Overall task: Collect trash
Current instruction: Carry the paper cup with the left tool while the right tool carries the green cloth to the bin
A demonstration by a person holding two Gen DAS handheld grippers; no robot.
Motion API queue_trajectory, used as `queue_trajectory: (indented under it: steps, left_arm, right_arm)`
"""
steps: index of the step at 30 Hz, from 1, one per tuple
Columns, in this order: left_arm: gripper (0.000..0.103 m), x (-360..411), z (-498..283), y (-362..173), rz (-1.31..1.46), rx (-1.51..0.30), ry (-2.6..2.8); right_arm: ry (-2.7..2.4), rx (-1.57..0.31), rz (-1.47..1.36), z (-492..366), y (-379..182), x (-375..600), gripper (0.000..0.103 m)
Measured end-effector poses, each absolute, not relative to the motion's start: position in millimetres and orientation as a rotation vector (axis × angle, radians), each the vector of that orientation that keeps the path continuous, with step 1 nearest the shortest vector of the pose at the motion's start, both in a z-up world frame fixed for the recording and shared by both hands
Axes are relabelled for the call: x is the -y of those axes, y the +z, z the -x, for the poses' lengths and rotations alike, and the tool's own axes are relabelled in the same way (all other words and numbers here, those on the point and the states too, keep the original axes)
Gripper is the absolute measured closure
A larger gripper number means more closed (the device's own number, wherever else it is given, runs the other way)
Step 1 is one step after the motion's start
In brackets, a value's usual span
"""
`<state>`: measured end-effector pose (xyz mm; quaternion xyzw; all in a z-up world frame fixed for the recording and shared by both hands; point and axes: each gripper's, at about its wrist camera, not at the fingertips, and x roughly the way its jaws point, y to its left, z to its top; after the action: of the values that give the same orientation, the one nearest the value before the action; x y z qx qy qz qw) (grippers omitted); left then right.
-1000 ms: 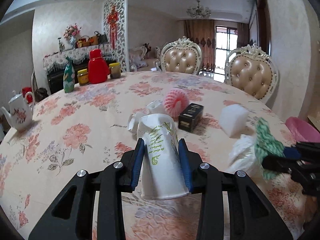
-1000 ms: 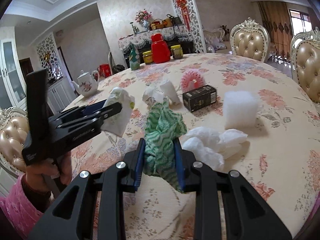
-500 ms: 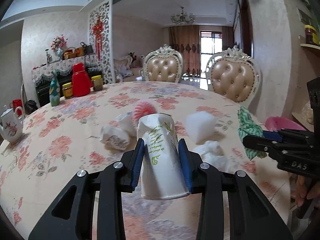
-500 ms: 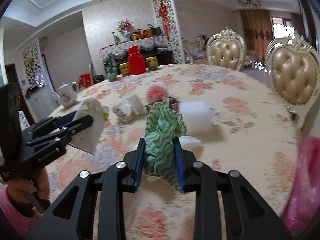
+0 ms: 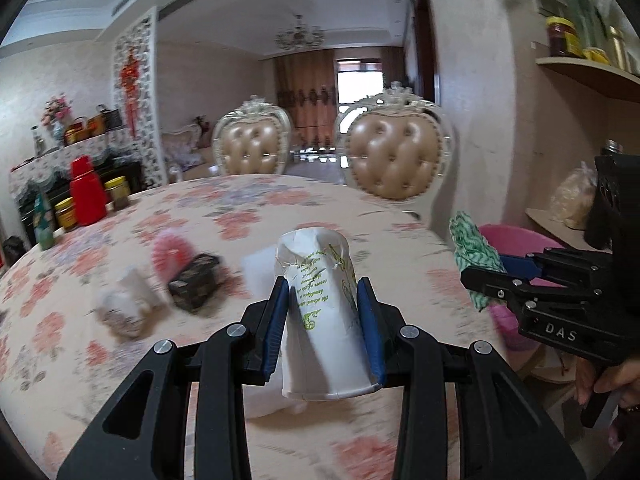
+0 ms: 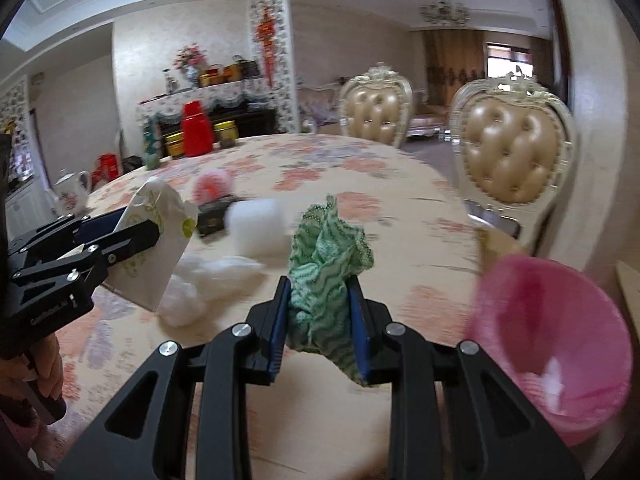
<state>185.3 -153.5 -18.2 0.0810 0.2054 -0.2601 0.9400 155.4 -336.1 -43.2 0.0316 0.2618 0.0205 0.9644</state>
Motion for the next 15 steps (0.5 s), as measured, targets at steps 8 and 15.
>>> queue_trajectory:
  steps: [8,15]
  left_arm:
    - [0.068,230,-187,-17,-0.172,-0.432,-0.709]
    - [0.068,305,-190,-18,-0.199,-0.444,-0.845]
  right_arm:
    - [-0.145,-0.516,-0.123,-125,-46,418,0.075]
    - [-0.299,-0.514,-0.165,-101,-54,488,0.074]
